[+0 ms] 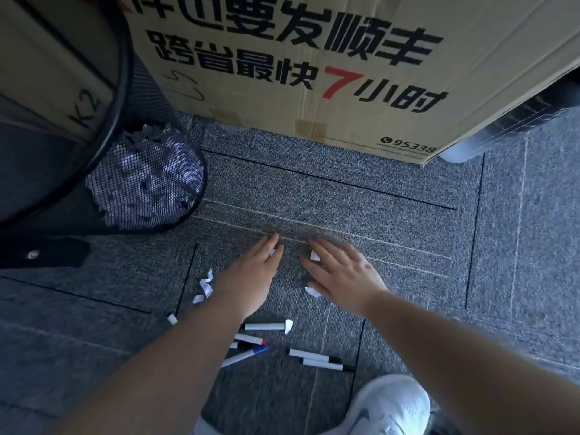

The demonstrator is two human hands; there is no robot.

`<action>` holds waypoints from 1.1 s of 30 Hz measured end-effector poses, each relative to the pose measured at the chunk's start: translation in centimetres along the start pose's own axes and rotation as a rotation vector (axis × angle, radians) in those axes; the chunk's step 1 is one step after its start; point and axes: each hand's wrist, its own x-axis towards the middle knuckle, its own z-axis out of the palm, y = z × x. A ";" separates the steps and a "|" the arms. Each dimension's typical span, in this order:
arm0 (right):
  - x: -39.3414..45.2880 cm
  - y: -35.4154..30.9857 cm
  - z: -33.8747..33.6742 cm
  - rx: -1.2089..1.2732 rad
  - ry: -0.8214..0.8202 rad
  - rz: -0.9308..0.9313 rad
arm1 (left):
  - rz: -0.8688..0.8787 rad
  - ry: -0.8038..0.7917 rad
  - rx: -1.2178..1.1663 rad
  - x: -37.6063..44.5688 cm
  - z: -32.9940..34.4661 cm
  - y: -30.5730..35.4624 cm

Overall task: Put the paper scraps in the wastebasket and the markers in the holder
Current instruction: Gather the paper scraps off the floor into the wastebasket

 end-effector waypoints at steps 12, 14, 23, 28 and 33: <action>0.5 0.4 0.5 -0.088 0.132 -0.124 | 0.033 -0.013 0.049 -0.3 -1.5 1.2; 0.7 0.4 0.5 -0.086 0.128 -0.136 | 0.046 -0.029 0.037 -0.2 -1.4 1.4; 0.1 1.0 0.5 -0.099 0.078 -0.190 | 0.063 0.002 0.003 -0.3 -1.3 1.6; 0.4 0.2 -0.9 0.015 -0.117 -0.055 | -0.022 0.012 -0.017 -1.5 -1.5 0.7; 0.6 -1.8 -1.2 0.051 -0.084 0.007 | -0.054 -0.001 -0.029 -3.5 -1.4 -0.6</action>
